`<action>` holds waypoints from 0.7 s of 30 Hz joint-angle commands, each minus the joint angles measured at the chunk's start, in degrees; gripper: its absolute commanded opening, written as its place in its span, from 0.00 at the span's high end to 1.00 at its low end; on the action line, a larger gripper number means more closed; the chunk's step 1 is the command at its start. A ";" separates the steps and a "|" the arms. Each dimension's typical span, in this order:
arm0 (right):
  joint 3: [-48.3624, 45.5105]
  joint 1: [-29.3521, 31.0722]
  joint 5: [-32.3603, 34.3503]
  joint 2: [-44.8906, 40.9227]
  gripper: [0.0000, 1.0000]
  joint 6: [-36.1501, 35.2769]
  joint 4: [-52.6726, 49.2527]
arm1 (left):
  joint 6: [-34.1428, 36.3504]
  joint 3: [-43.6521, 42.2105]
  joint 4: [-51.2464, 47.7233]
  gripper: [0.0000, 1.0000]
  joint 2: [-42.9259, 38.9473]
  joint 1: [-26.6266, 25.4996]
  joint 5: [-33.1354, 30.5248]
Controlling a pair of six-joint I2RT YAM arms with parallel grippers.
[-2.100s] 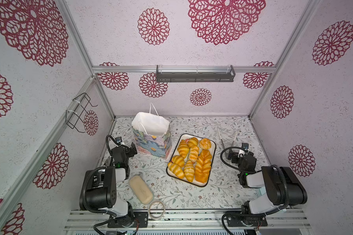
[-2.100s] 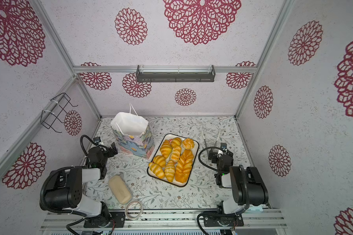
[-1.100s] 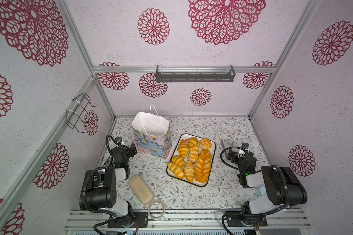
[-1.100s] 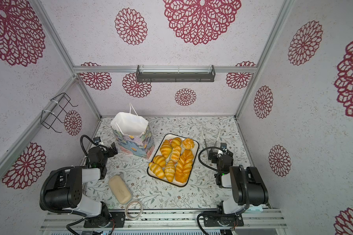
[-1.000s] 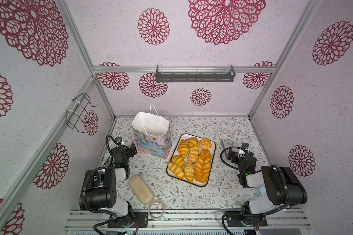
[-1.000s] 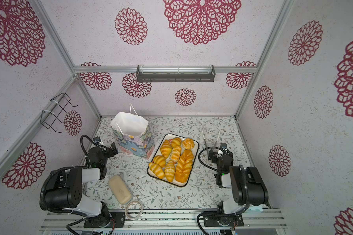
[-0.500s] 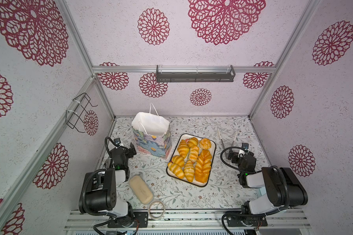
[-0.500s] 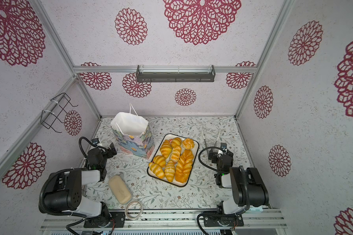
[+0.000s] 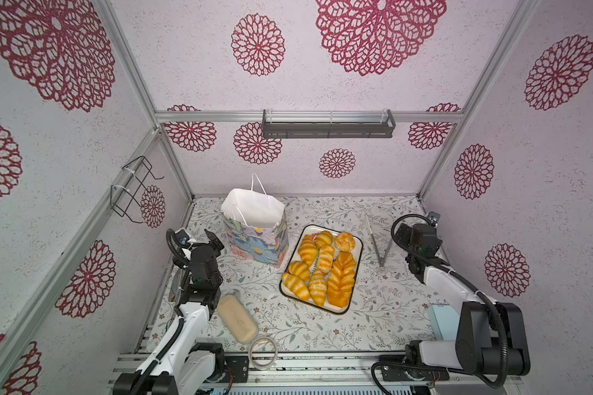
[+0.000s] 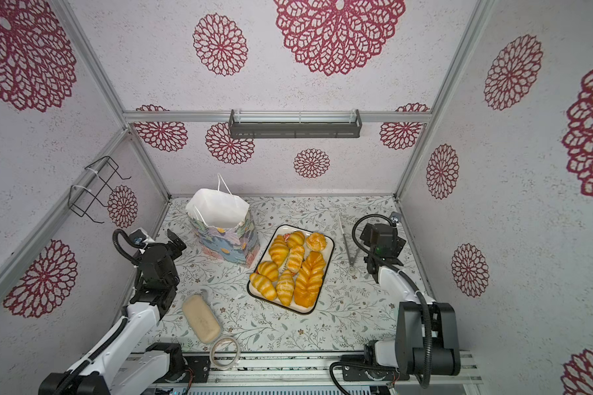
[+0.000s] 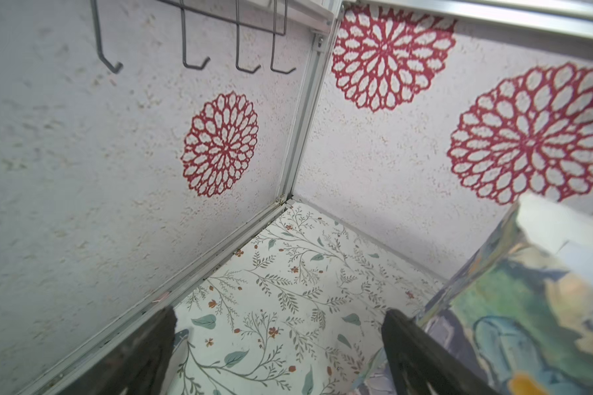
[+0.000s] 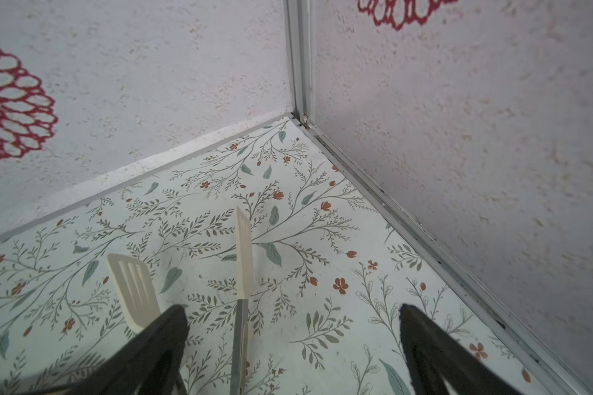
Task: Place the fake bread into the paper bag
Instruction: 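Raise the left gripper to the bag rim while the right moves over the tongs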
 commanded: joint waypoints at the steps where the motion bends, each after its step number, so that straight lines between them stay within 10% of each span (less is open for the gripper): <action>1: 8.49 -0.18 3.61 1.80 0.01 10.32 -20.58 | -10.72 4.57 -13.69 0.03 -3.02 -1.83 0.19; 11: 12.84 -0.01 -7.19 0.71 0.01 7.47 -25.58 | -12.69 23.45 -33.75 0.03 -8.02 -9.49 12.37; 21: 12.03 2.72 -11.34 0.28 0.01 5.63 -25.69 | -20.13 40.25 -49.29 0.03 4.76 -16.86 19.76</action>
